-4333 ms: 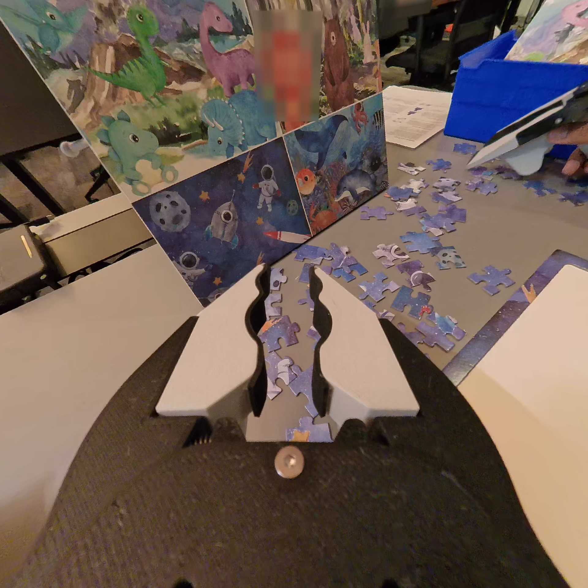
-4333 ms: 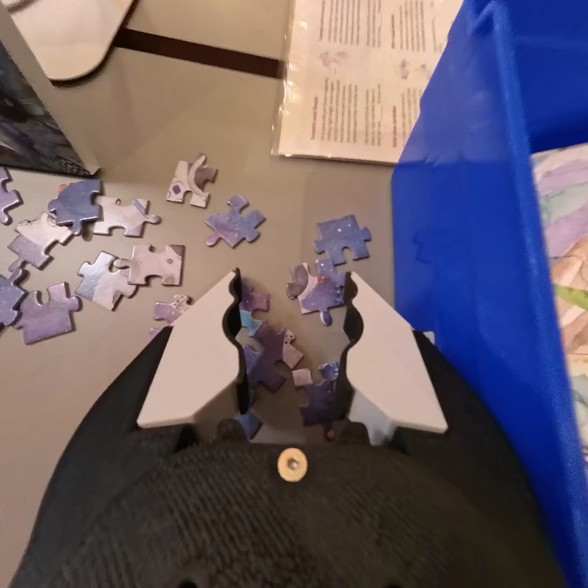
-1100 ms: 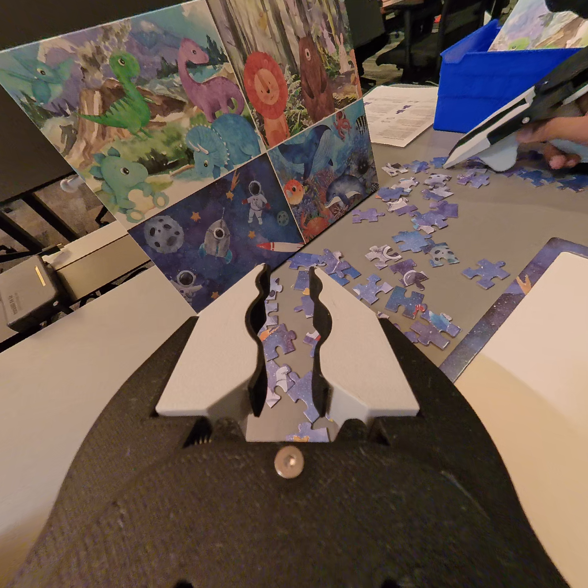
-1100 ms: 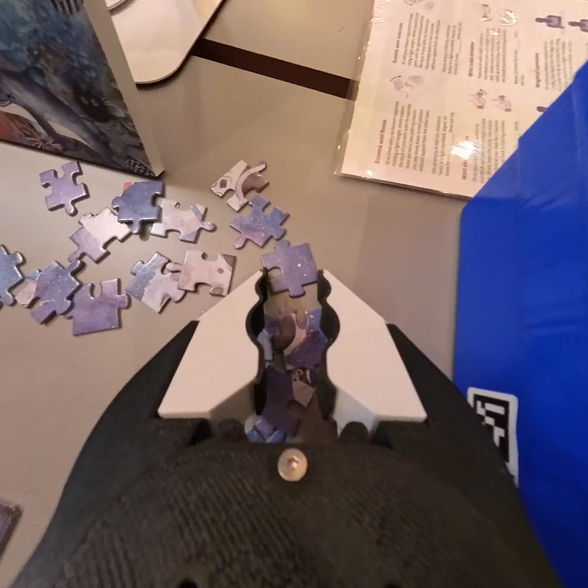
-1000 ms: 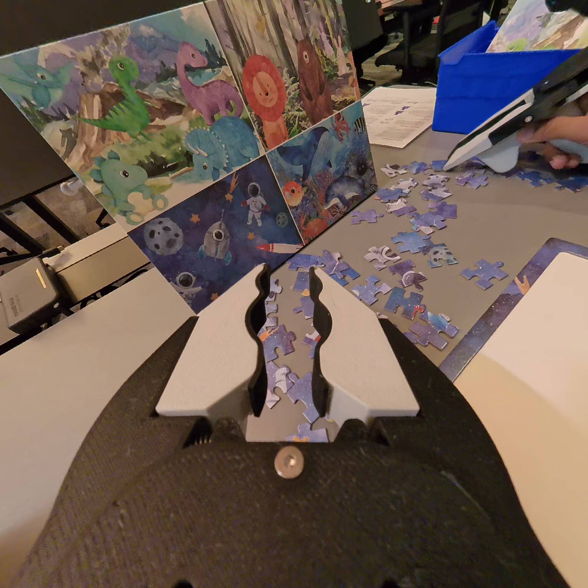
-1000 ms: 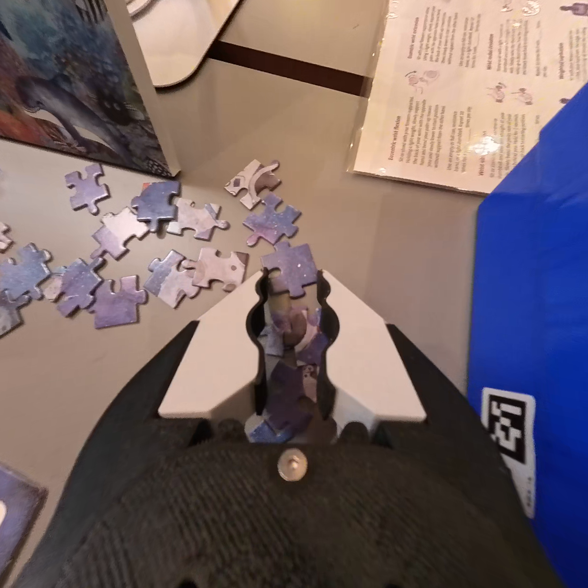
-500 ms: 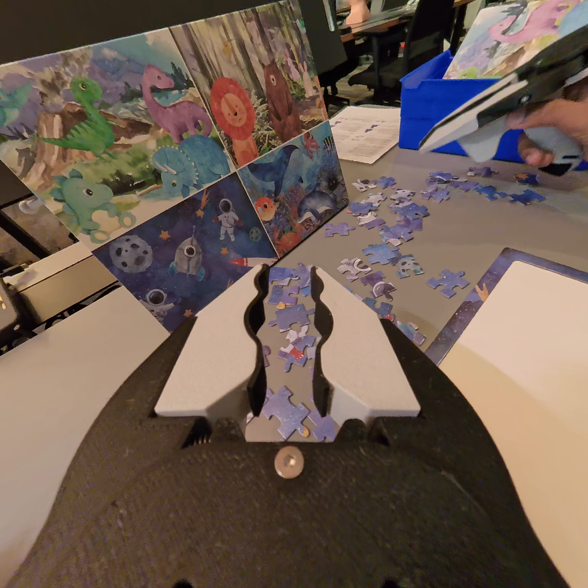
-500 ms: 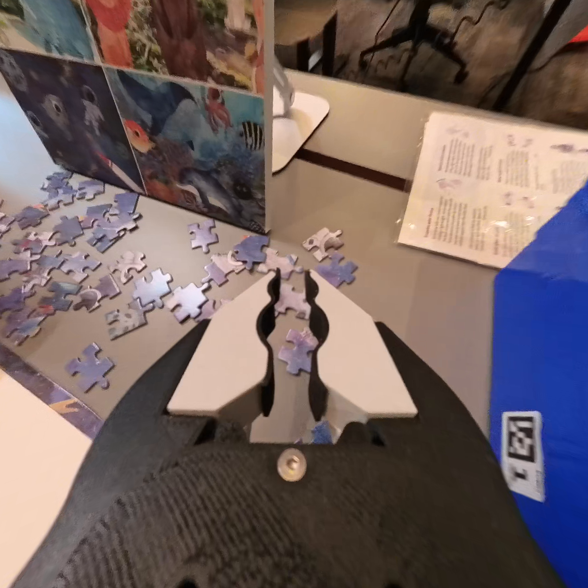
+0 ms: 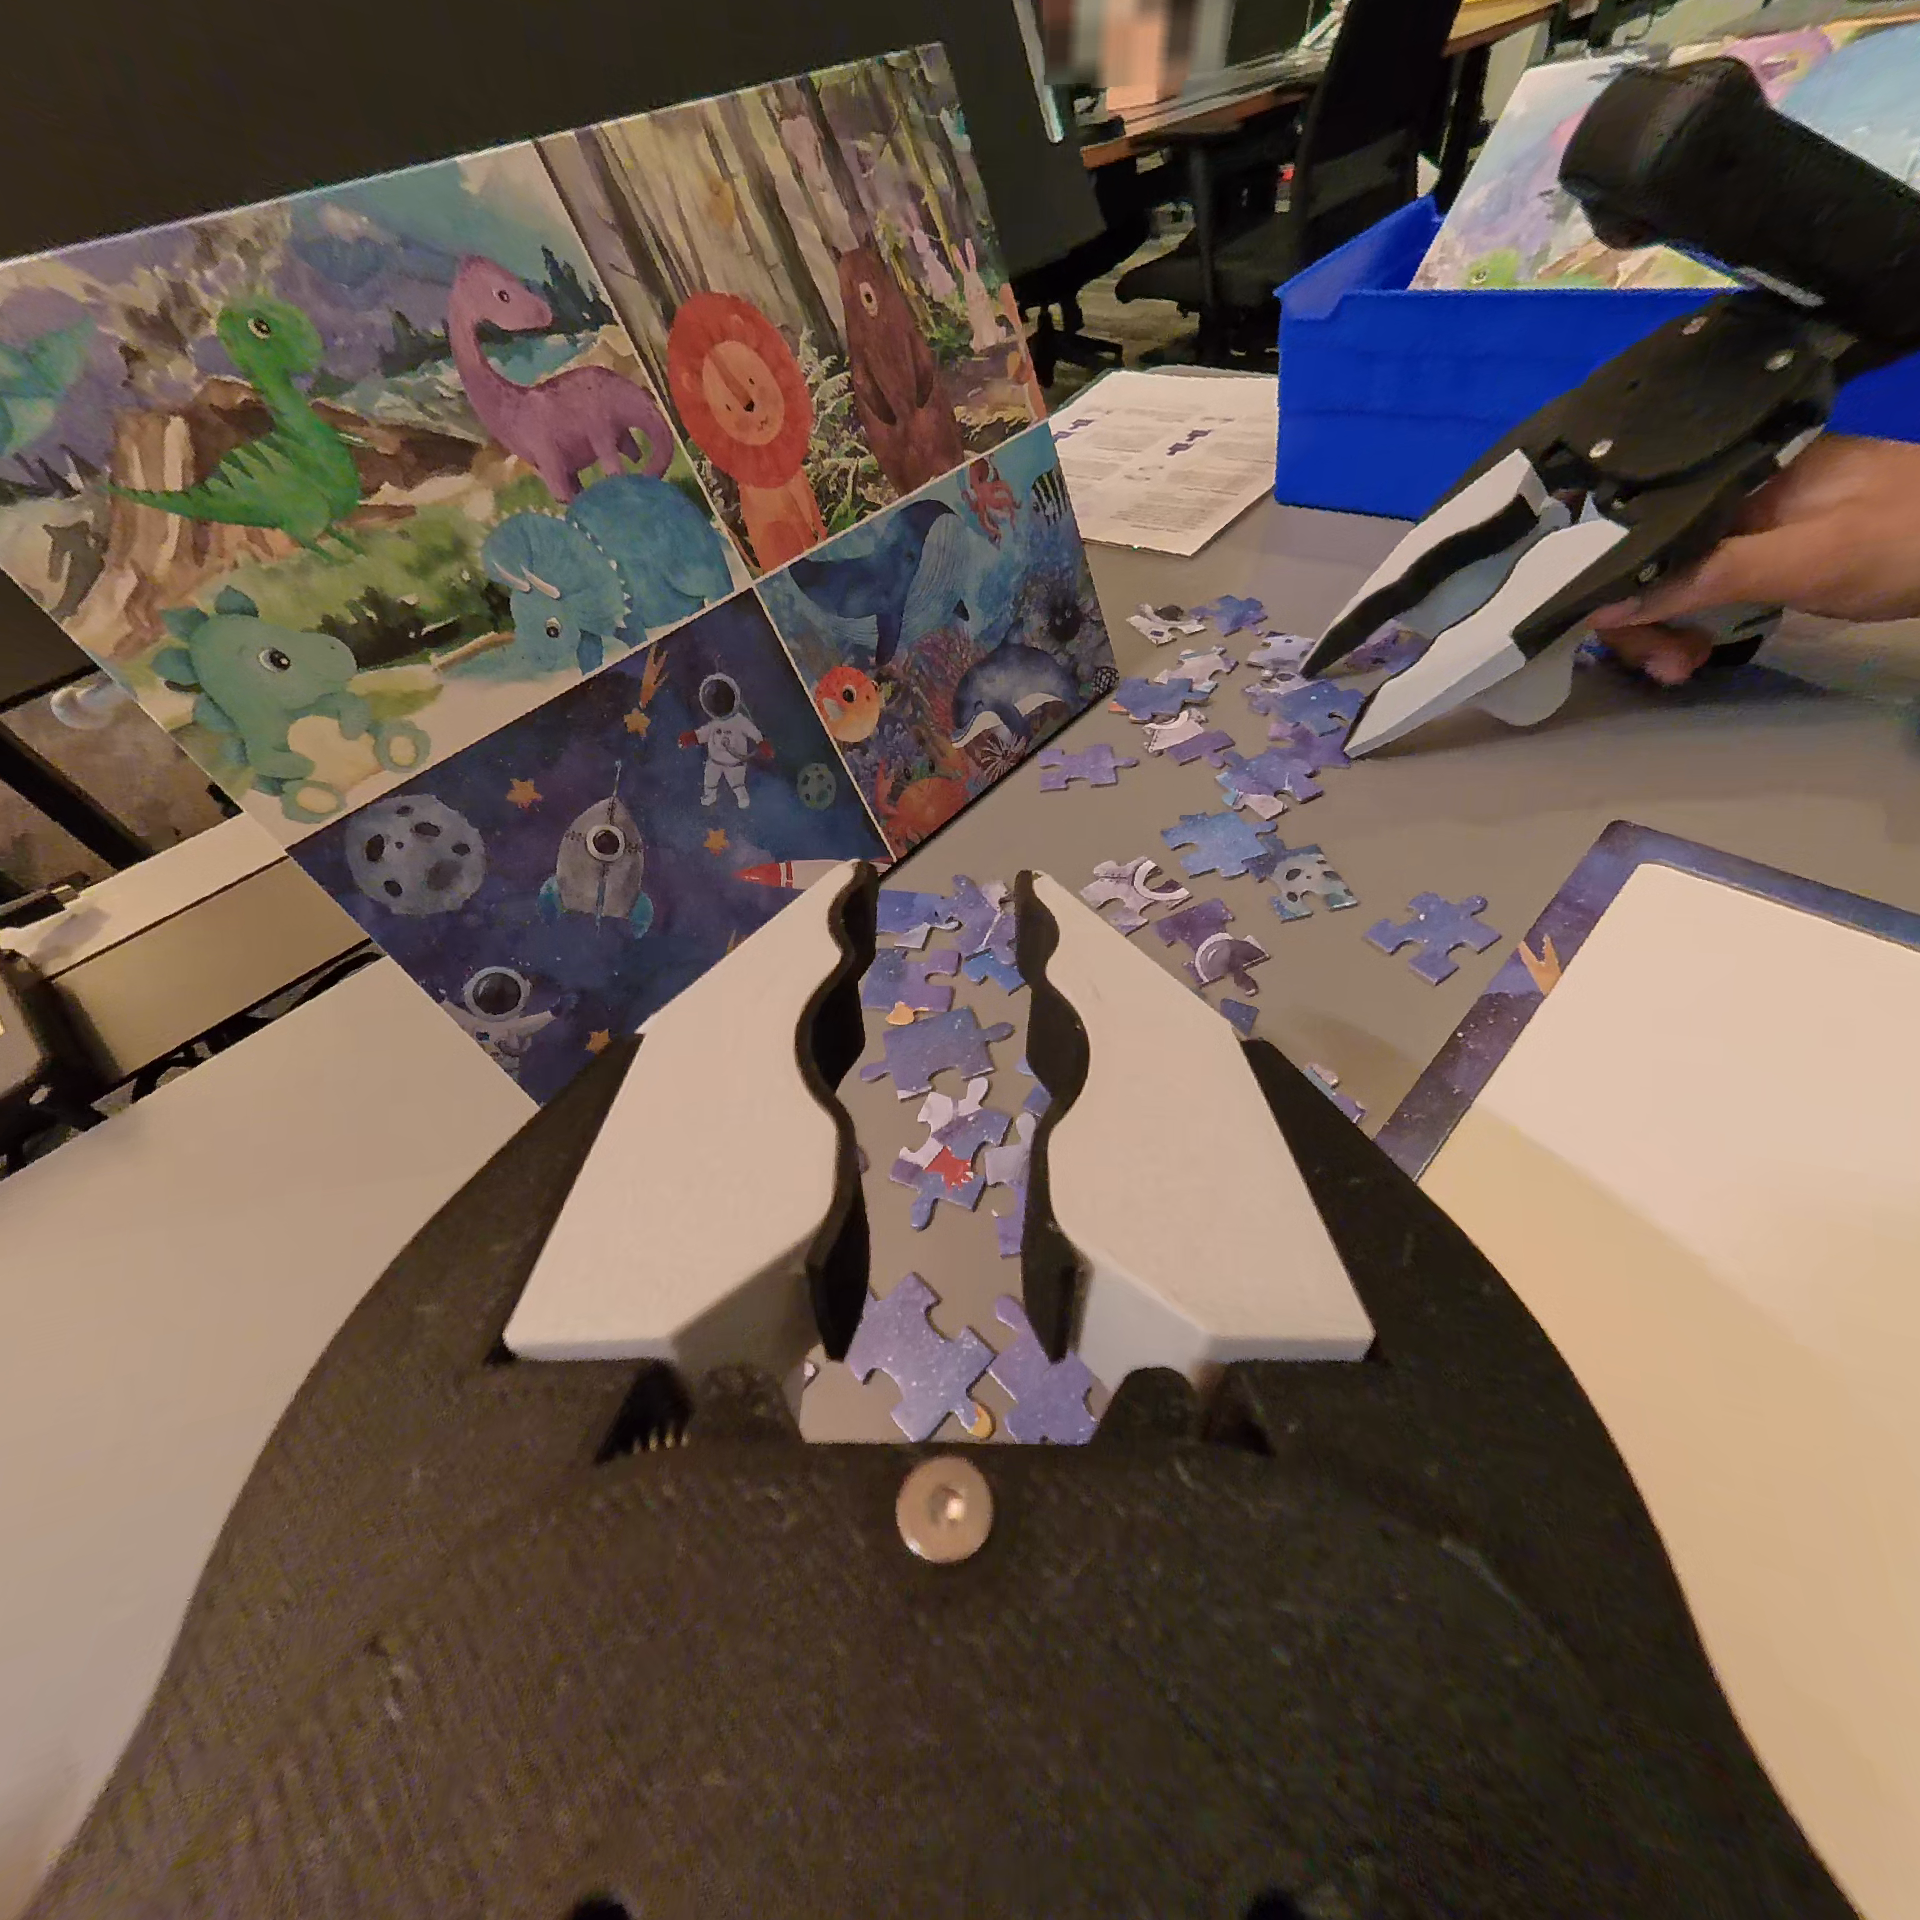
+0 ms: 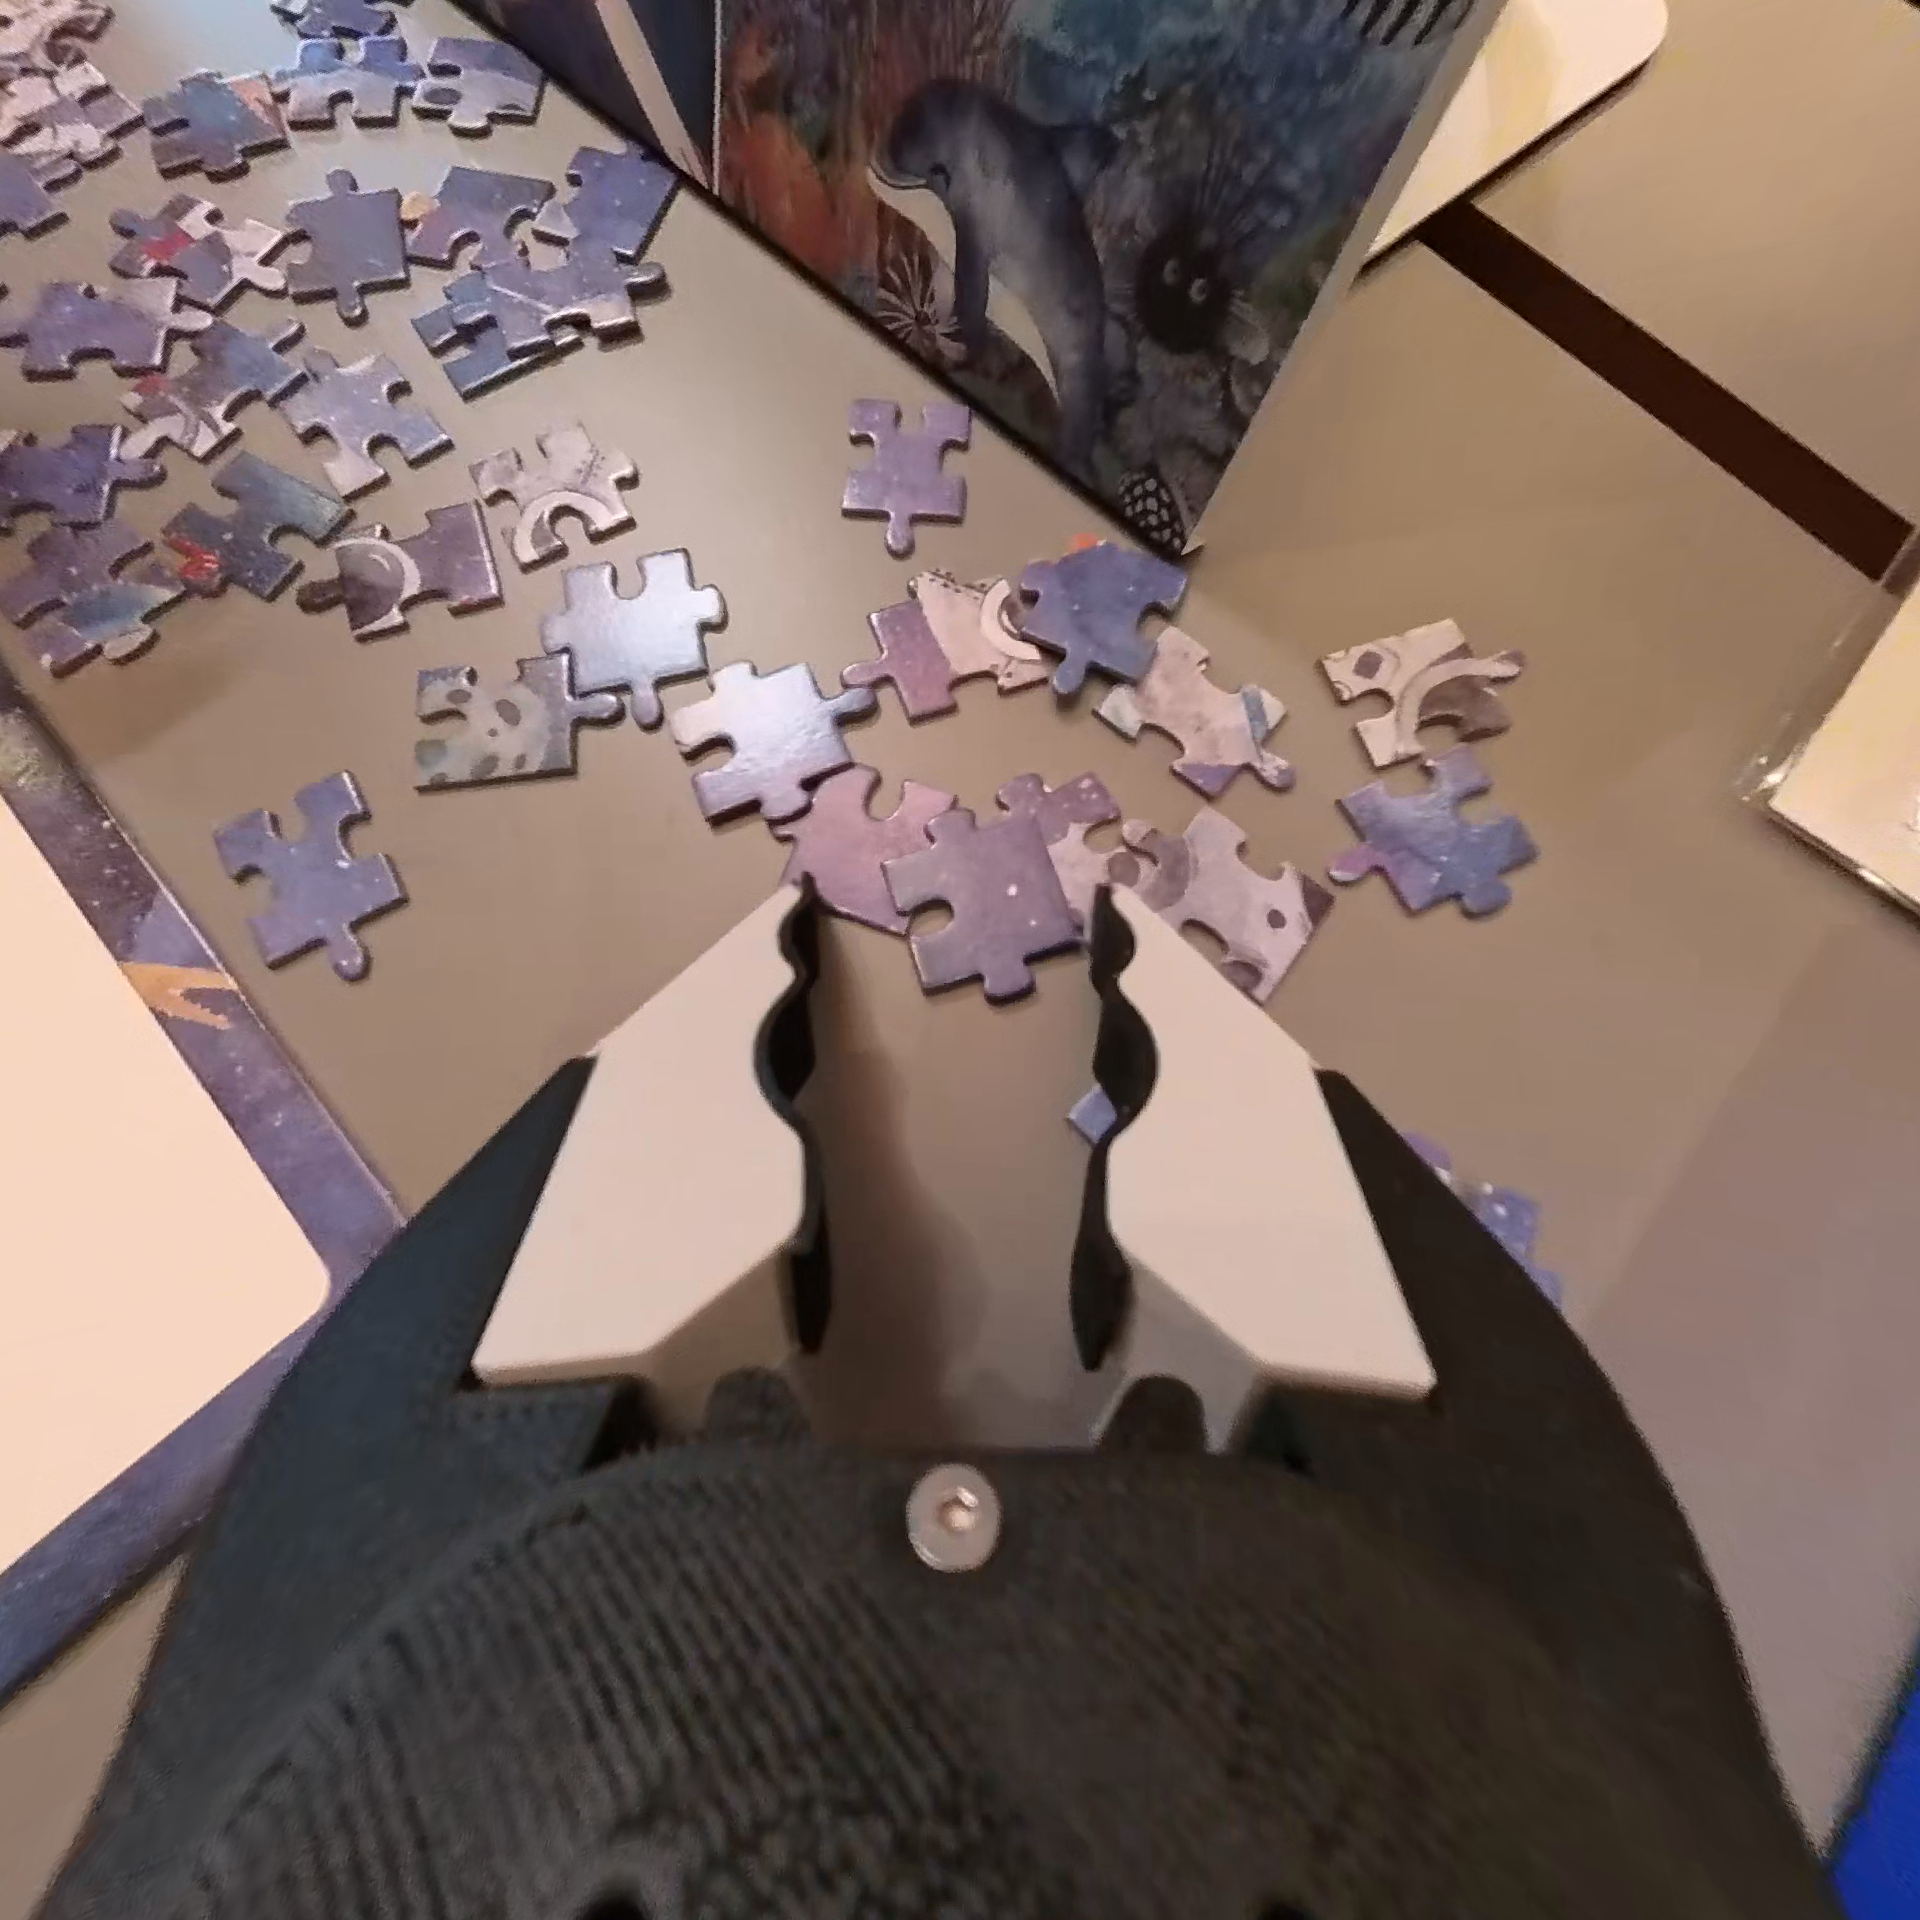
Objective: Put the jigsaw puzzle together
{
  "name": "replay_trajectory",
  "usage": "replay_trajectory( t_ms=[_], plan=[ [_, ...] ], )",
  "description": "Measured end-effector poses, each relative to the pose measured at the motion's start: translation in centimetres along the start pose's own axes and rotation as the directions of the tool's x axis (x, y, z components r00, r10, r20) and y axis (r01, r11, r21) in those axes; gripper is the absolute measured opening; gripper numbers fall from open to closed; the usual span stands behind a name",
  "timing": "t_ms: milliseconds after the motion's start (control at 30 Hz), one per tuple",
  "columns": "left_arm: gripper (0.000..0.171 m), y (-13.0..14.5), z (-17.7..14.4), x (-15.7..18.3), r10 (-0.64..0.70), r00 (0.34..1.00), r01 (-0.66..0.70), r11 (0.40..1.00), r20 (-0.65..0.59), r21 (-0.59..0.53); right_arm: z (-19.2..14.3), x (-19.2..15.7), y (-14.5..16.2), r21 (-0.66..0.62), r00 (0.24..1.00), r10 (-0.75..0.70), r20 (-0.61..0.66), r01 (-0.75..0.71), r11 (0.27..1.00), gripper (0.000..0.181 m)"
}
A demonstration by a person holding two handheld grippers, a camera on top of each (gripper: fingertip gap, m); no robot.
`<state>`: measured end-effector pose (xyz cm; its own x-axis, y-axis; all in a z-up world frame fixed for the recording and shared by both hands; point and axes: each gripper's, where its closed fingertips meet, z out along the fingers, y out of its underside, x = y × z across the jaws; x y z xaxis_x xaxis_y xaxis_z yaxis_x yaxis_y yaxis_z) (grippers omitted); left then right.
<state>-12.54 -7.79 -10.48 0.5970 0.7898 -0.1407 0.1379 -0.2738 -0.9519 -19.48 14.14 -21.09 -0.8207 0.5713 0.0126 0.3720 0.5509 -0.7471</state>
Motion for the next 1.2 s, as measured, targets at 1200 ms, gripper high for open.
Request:
replay_trajectory(
  t_ms=[1200],
  plan=[
    [0.026, 0.4, 0.4, 0.5, 0.014, 1.0, -0.015, 1.0, -0.016, -0.019, -0.9, 0.7, 0.5, -0.034, 0.994, 0.112, -0.015, -0.113, 0.993, 0.035]
  ],
)
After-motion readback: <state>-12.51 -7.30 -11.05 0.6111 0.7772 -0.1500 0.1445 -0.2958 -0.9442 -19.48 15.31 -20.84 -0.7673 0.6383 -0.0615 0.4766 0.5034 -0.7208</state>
